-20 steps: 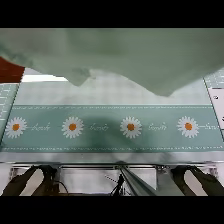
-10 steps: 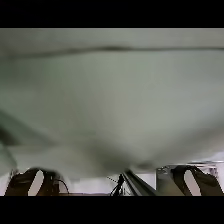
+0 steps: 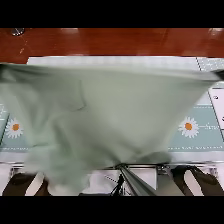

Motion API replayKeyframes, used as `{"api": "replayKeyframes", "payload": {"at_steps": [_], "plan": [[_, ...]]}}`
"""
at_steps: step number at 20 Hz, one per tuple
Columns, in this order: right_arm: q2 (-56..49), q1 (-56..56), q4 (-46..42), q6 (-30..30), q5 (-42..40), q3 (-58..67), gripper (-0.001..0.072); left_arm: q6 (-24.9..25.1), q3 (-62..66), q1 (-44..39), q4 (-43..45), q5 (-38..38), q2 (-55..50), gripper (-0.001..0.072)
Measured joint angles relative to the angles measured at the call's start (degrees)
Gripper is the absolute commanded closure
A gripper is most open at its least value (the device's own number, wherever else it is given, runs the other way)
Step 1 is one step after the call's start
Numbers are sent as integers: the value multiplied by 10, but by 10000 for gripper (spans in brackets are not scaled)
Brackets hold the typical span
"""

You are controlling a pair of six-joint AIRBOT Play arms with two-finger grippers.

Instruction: Fold the shirts.

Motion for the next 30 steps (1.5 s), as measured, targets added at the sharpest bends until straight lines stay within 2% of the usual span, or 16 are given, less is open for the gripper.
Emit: {"api": "replayKeyframes", "payload": {"at_steps": [5, 7, 11, 16, 20, 22, 25, 26, 27, 28, 29, 30], "plan": [[-207, 39, 12, -25, -137, -21, 685, 15, -11, -15, -69, 129, -208, 682], [-302, 51, 16, -22, -169, 24, 686, 17, 24, -18, -96, 154, -295, 683], [-463, 61, 25, 11, -183, 144, 685, 19, 102, -21, -144, 169, -426, 682], [-554, 62, 29, 7, -121, 209, 685, 30, 143, -10, -165, 110, -490, 682], [-558, 52, 23, -26, -48, 219, 685, 54, 162, 19, -170, 16, -496, 682], [-558, 50, 10, -42, -9, 214, 685, 73, 150, 28, -146, -34, -497, 682], [-558, 53, -8, -52, 18, 170, 684, 79, 99, 32, -115, -70, -499, 681], [-559, 54, -12, -52, 19, 150, 618, 80, 82, 32, -109, -75, -500, 673], [-559, 55, -12, -49, 16, 132, 324, 81, 67, 33, -105, -84, -500, 535], [-559, 55, -16, -40, 14, 118, 89, 81, 56, 33, -102, -85, -500, 158], [-559, 55, -16, -31, 17, 111, 89, 81, 50, 33, -99, -94, -500, 4], [-557, 54, -16, -24, 25, 110, 90, 79, 49, 33, -98, -108, -499, 3]]}}
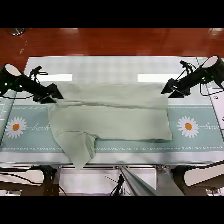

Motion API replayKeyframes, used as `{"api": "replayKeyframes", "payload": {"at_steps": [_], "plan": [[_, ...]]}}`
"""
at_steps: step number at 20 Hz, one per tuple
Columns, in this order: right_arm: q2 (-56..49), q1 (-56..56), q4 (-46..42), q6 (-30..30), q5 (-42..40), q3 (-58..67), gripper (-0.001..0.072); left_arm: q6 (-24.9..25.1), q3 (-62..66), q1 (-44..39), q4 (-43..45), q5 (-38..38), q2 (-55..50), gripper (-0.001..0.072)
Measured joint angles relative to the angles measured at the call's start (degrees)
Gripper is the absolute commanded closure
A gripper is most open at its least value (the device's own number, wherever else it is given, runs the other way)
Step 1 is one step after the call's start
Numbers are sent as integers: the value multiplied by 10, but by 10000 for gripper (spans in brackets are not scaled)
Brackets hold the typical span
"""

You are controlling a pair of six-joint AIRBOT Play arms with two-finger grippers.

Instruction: Fold the shirts.

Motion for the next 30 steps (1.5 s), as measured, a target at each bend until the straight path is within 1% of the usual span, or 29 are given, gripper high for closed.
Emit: {"api": "replayKeyframes", "payload": {"at_steps": [2, 5, 8, 10, 11, 12, 14, 17, 22, 25, 26, 27, 28, 30], "plan": [[12, -9, 0, 8, 36, 7, 89, 0, 7, 5, 14, -35, 7, 4], [72, -35, -36, 13, 67, 1, 90, -1, 2, 33, 46, -87, 46, 3], [168, -61, -63, 18, 38, -76, 90, -3, -76, 70, 87, -112, 117, 3], [240, -68, -43, 12, 2, -164, 90, -12, -155, 103, 99, -103, 169, 3], [275, -68, -25, 5, -19, -214, 90, -13, -201, 124, 92, -90, 196, 3], [303, -66, -3, -1, -40, -257, 90, -12, -241, 146, 76, -74, 220, 3], [347, -54, 39, -14, -76, -333, 90, 7, -316, 189, 26, -60, 257, 3], [378, -24, 82, -25, -119, -403, 90, 40, -403, 224, -34, -38, 283, 3], [393, 7, 125, -31, -165, -435, 90, 97, -494, 223, -129, -10, 296, 4], [395, -54, 128, -33, -155, -419, 90, 131, -531, 202, -182, 11, 298, 13], [395, -90, 119, -34, -141, -412, 90, 138, -538, 193, -192, 17, 298, 206], [396, -125, 104, -35, -125, -409, 90, 144, -544, 185, -194, 28, 298, 606], [396, -162, 83, -35, -104, -409, 90, 151, -548, 179, -188, 50, 298, 681], [397, -212, 38, -32, -73, -427, 90, 156, -551, 172, -193, 54, 297, 682]]}}
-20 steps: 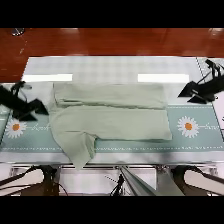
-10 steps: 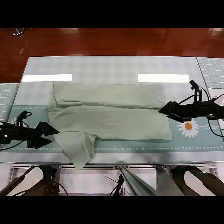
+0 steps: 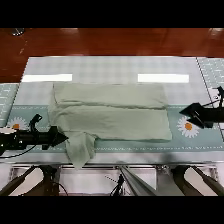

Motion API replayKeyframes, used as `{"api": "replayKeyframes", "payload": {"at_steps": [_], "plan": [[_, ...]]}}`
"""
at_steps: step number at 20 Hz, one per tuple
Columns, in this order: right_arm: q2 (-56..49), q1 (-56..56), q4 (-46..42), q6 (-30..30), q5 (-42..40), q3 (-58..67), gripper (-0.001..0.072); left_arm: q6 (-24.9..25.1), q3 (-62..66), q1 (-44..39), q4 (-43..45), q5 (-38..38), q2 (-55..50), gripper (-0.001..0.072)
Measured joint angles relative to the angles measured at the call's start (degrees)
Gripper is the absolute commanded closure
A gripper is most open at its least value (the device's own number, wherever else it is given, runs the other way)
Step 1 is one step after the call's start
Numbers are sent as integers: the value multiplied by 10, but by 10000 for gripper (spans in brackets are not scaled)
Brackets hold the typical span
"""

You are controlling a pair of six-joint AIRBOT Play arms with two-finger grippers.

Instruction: Fold the shirts.

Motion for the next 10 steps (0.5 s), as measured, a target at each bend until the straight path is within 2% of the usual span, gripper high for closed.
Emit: {"api": "replayKeyframes", "payload": {"at_steps": [3, 10], "plan": [[2, -34, -30, 14, 22, -58, 90, 5, -2, -5, -7, -3, 1, 682], [2, -51, -4, 10, 22, -132, 90, 9, -2, -7, -17, -12, 1, 682]]}}
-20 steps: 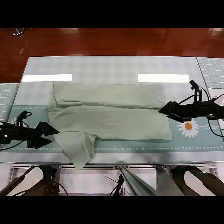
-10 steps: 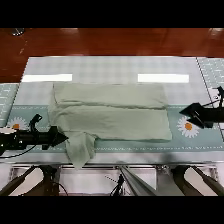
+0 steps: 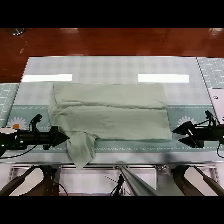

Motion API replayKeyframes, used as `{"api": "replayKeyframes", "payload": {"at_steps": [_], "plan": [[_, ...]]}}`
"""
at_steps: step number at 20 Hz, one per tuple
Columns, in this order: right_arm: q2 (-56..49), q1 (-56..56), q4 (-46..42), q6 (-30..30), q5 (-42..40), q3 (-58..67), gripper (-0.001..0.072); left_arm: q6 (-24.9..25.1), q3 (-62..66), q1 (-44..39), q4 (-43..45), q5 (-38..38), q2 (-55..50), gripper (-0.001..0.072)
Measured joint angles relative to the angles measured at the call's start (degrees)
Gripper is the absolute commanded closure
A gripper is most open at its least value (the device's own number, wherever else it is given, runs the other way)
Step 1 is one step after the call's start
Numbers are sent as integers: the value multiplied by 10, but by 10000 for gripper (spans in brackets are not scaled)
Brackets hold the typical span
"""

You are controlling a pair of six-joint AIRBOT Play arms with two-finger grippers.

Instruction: Fold the shirts.

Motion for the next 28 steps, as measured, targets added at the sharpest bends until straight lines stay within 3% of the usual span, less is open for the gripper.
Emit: {"api": "replayKeyframes", "payload": {"at_steps": [8, 9, 11, 12, 22, 28], "plan": [[-55, 99, 33, -12, -18, -2, 92, 3, 0, 0, -6, -4, 0, 682], [-63, 110, 46, -16, -27, 1, 174, 3, 0, 0, -7, -4, 0, 682], [-77, 135, 58, -27, -67, 9, 635, 5, 3, -1, -8, -6, 0, 682], [-81, 144, 58, -33, -78, 14, 684, 5, 9, -1, -9, -7, 0, 682], [-93, 171, 73, -63, -52, 174, 686, -9, 193, -11, -11, -45, -14, 682], [-156, 191, 117, -65, -90, 252, 685, -39, 344, -84, -10, 0, -122, 682]]}}
